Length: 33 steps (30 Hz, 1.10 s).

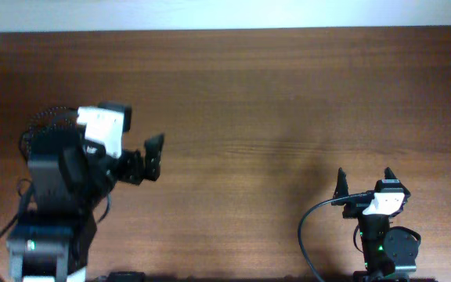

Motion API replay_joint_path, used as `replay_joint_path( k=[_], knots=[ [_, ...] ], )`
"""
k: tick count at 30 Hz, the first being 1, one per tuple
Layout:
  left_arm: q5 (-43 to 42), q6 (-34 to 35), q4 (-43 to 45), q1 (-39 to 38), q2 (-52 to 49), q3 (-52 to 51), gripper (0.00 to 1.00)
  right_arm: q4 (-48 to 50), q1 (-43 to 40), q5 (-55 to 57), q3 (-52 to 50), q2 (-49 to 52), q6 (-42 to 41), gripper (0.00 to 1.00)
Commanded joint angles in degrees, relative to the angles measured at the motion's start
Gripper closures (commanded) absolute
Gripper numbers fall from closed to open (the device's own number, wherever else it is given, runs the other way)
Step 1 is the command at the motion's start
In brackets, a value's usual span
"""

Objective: Untangle cables
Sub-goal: 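Reach the left gripper down to the tangled braided cable bundle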

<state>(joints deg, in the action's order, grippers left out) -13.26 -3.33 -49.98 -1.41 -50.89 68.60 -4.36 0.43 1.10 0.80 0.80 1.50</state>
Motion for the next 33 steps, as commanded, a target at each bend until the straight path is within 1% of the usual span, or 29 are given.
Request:
replay_joint_path(
  k=[1, 3, 4, 5, 6, 7, 8, 9, 10, 11, 12, 13, 14, 16, 17, 18, 19, 22, 23, 27, 30, 33],
  knots=[
    [-21.1, 0.5, -1.8, 0.1, -7.5, 4.5, 0.01, -0.1, -0.1, 0.7, -0.5, -0.5, -0.2, 0.01],
    [-20.7, 0.5, -1.4, 0.1, -11.4, 4.5, 0.01, -0.1, -0.1, 0.7, -0.5, -0.5, -0.2, 0.01],
    [-17.6, 1.9, -2.6, 0.1, -13.7, 4.5, 0.00, -0.1, -0.1, 0.7, -0.5, -0.5, -0.2, 0.01],
    [-11.0, 8.2, -3.3, 0.1, -14.8, 4.5, 0.00, -0.1, -0.1, 0.7, -0.5, -0.5, -0.2, 0.01],
    [3.1, 20.1, -5.0, 0.1, -15.7, 4.7, 0.01, -0.1, -0.1, 0.7, -0.5, -0.5, -0.2, 0.01],
    [10.4, 25.7, -6.9, 0.3, -16.0, 5.5, 0.00, -0.1, -0.1, 0.7, -0.5, -0.5, -0.2, 0.01],
    [15.0, 28.5, -10.2, 1.5, -16.7, 7.5, 0.00, -0.1, -0.1, 0.7, -0.5, -0.5, -0.2, 0.01],
    [17.7, 29.7, -14.3, 4.2, -17.9, 10.8, 0.00, -0.1, -0.1, 0.7, -0.5, -0.5, -0.2, 0.01],
    [17.8, 30.2, -17.4, 8.6, -19.7, 14.2, 0.01, -0.1, -0.1, 0.7, -0.5, -0.5, -0.2, 0.01],
    [17.7, 32.2, -18.8, 13.7, -21.2, 15.8, 0.01, -0.1, -0.1, 0.7, -0.5, -0.5, -0.2, 0.01],
    [17.3, 37.0, -19.6, 21.1, -23.0, 15.9, 0.02, -0.1, -0.1, 0.7, -0.5, -0.5, -0.2, 0.01],
    [16.9, 38.1, -19.8, 25.4, -24.5, 15.9, 0.02, -0.1, -0.1, 0.7, -0.5, -0.5, -0.2, 0.01],
    [16.8, 38.8, -19.8, 29.5, -26.9, 15.9, 0.05, -0.1, -0.1, 0.7, -0.5, -0.5, -0.2, 0.01],
    [15.8, 39.2, -19.8, 33.0, -30.3, 15.9, 0.06, -0.1, -0.1, 0.7, -0.5, -0.5, -0.2, 0.01],
    [15.9, 41.9, -20.0, 36.0, -35.1, 15.9, 0.05, -0.1, -0.1, 0.7, -0.5, -0.5, -0.2, 0.01],
    [15.9, 42.8, -19.7, 39.3, -41.1, 15.9, 0.05, -0.1, -0.1, 0.7, -0.5, -0.5, -0.2, 0.01],
    [15.8, 42.9, -18.8, 40.7, -44.7, 15.9, 0.05, -0.1, -0.1, 0.7, -0.5, -0.5, -0.2, 0.01],
    [15.8, 43.1, -13.1, 42.8, -51.1, 15.9, 0.06, -0.1, -0.1, 0.7, -0.5, -0.5, -0.2, 0.01],
    [15.9, 43.6, -12.7, 42.7, -52.9, 15.9, 0.06, -0.1, -0.1, 0.7, -0.5, -0.5, -0.2, 0.01],
    [16.1, 43.6, -11.4, 42.7, -53.2, 15.9, 0.00, -0.1, -0.1, 0.7, -0.5, -0.5, -0.2, 0.01],
    [16.3, 43.6, -9.0, 42.7, -53.2, 15.9, 0.01, -0.1, -0.1, 0.7, -0.5, -0.5, -0.2, 0.01],
    [19.8, 43.6, -7.8, 42.7, -53.2, 15.9, 0.00, -0.1, -0.1, 0.7, -0.5, -0.5, -0.2, 0.01]
  ],
)
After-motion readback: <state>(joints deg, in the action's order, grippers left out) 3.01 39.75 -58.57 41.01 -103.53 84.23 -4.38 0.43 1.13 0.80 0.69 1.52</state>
